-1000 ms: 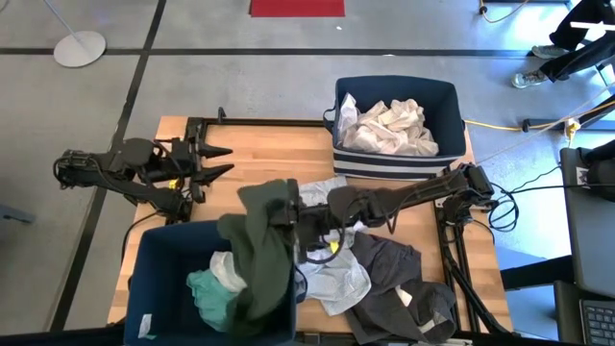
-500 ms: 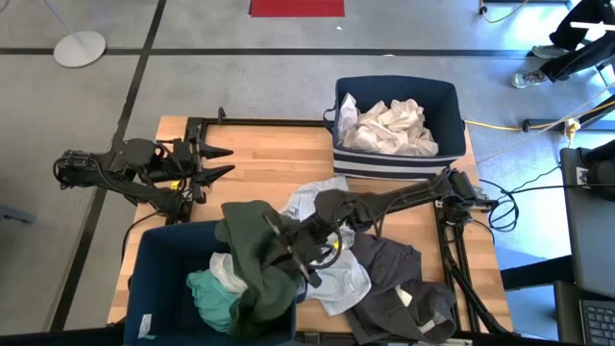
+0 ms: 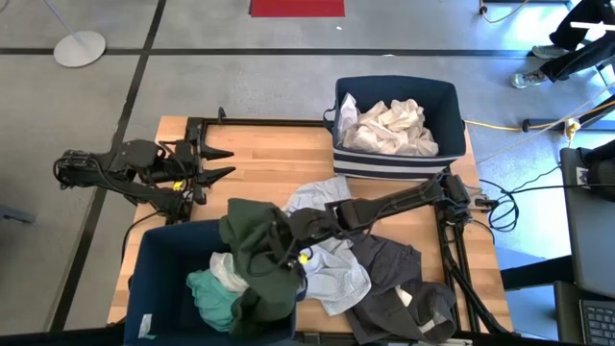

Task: Sort clothes
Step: Put the dark green polo shirt into the bottom laundry bin

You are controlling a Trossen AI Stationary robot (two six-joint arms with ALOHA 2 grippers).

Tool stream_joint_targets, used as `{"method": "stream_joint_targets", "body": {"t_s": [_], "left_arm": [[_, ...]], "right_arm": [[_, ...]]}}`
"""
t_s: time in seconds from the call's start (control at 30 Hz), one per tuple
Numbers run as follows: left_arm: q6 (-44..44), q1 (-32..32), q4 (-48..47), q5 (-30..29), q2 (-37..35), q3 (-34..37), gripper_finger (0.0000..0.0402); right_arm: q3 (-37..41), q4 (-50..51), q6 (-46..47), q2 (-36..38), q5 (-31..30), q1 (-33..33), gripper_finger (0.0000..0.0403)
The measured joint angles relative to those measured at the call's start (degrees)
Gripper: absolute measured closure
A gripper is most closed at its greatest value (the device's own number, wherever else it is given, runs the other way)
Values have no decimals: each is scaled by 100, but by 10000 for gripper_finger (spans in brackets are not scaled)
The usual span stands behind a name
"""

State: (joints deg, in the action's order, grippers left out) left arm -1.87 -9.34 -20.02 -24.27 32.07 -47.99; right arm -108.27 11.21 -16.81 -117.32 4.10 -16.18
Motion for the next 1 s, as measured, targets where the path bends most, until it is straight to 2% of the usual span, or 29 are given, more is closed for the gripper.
{"method": "stream_joint_targets", "body": {"t_s": [0.13, 0.27, 0.43, 0.6, 0.7, 0.77, 0.9, 1.0], "left_arm": [[0, 0, -11, 0, 78, 0, 235], [23, -4, -110, 2, 167, 0, 235], [39, -4, -260, 2, 379, 0, 235], [103, -4, -318, 2, 657, 0, 235], [148, -4, -538, 2, 852, 0, 235], [151, -4, -726, 3, 979, 0, 235], [283, -6, -1221, -17, 1276, -174, 235], [576, -7, -1998, -34, 1554, -511, 235]], "right_arm": [[-123, 353, -39, 191, -209, -126, 195], [-695, 1243, -116, 455, -784, -378, 155], [-1527, 2914, 309, 578, -1743, -719, 142], [-2020, 4608, 1419, 587, -2205, -1022, 141], [-1985, 5555, 2152, 584, -2557, -1224, 141], [-1768, 5990, 2602, 585, -3011, -1354, 141], [-1119, 7032, 3693, 573, -4024, -1596, 141], [-401, 7522, 4630, 586, -4607, -1699, 141]]}}
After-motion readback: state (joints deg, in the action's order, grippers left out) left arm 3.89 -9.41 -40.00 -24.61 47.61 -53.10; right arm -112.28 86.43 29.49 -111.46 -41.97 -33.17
